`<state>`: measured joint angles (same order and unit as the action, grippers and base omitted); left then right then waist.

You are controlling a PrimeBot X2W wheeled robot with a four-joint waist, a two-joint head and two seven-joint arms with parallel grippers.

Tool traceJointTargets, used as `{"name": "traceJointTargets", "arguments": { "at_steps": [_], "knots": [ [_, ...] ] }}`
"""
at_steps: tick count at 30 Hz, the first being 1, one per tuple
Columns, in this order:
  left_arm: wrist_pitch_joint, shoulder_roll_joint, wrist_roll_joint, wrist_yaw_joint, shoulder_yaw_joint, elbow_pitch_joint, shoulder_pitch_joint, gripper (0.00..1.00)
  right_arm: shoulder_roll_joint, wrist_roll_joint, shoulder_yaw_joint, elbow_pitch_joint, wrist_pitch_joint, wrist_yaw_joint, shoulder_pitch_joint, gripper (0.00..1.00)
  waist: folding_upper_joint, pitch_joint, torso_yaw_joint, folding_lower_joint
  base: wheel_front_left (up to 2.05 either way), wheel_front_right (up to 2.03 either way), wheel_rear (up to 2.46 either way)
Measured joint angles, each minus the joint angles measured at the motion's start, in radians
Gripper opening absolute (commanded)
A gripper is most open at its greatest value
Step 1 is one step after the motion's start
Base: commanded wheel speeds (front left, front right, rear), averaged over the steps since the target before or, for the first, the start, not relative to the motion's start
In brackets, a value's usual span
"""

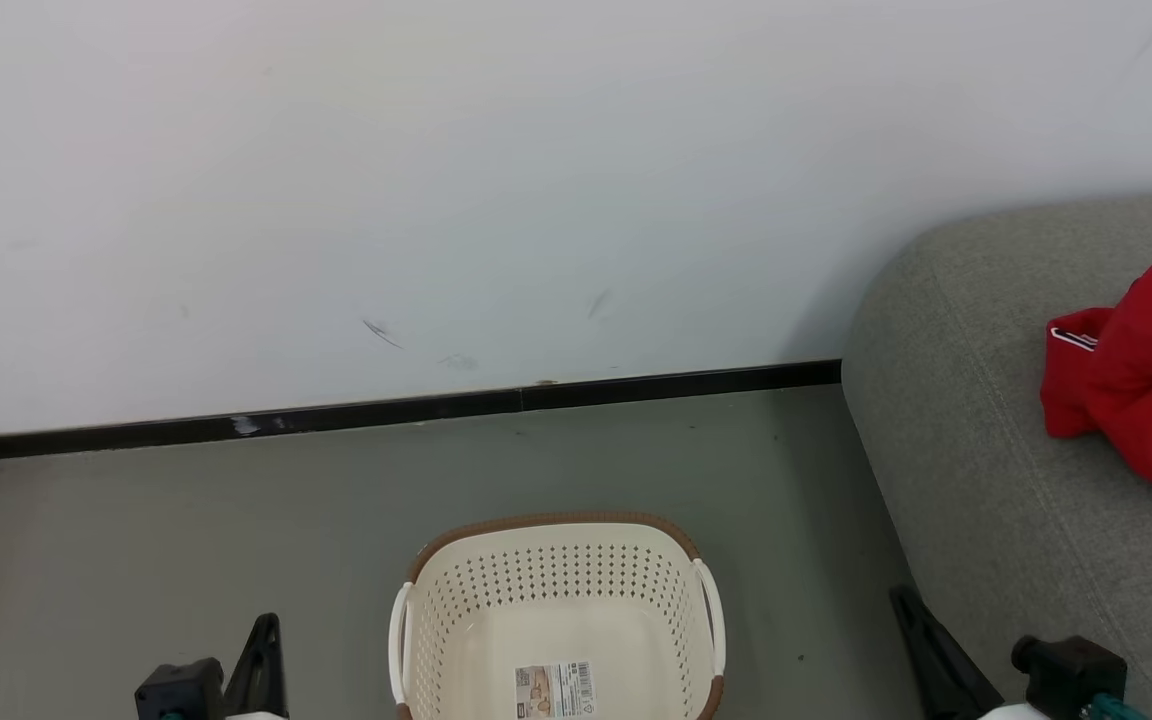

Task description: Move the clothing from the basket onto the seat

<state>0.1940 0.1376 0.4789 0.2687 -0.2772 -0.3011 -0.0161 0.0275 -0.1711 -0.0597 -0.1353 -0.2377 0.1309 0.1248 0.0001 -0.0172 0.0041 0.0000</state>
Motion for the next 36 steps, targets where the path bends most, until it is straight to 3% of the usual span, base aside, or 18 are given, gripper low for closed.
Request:
{"name": "traceJointTargets", "arguments": {
  "at_steps": [9,27,36],
  "knots": [
    [-0.031,-0.009,0.124,-0.035,0.032,0.009,0.0,0.0,0.0,-0.186,0.011,0.01,0.012,0.0,-0.001,0.0,0.0,0.002,0.0,0.0009,0.0,0.0,0.0],
    [-0.096,-0.03,0.346,-0.112,0.105,0.025,0.0,0.0,0.018,-0.487,0.035,-0.005,0.074,0.0,-0.013,0.0,0.0,-0.006,0.001,0.0155,0.0,0.0,0.0],
    [-0.123,-0.04,0.454,-0.15,0.14,0.029,0.0,0.0,0.034,-0.638,0.04,-0.019,0.1,0.0,-0.033,0.0,0.0,-0.01,0.0,0.0174,0.0,0.0,0.0]
  ]
}}
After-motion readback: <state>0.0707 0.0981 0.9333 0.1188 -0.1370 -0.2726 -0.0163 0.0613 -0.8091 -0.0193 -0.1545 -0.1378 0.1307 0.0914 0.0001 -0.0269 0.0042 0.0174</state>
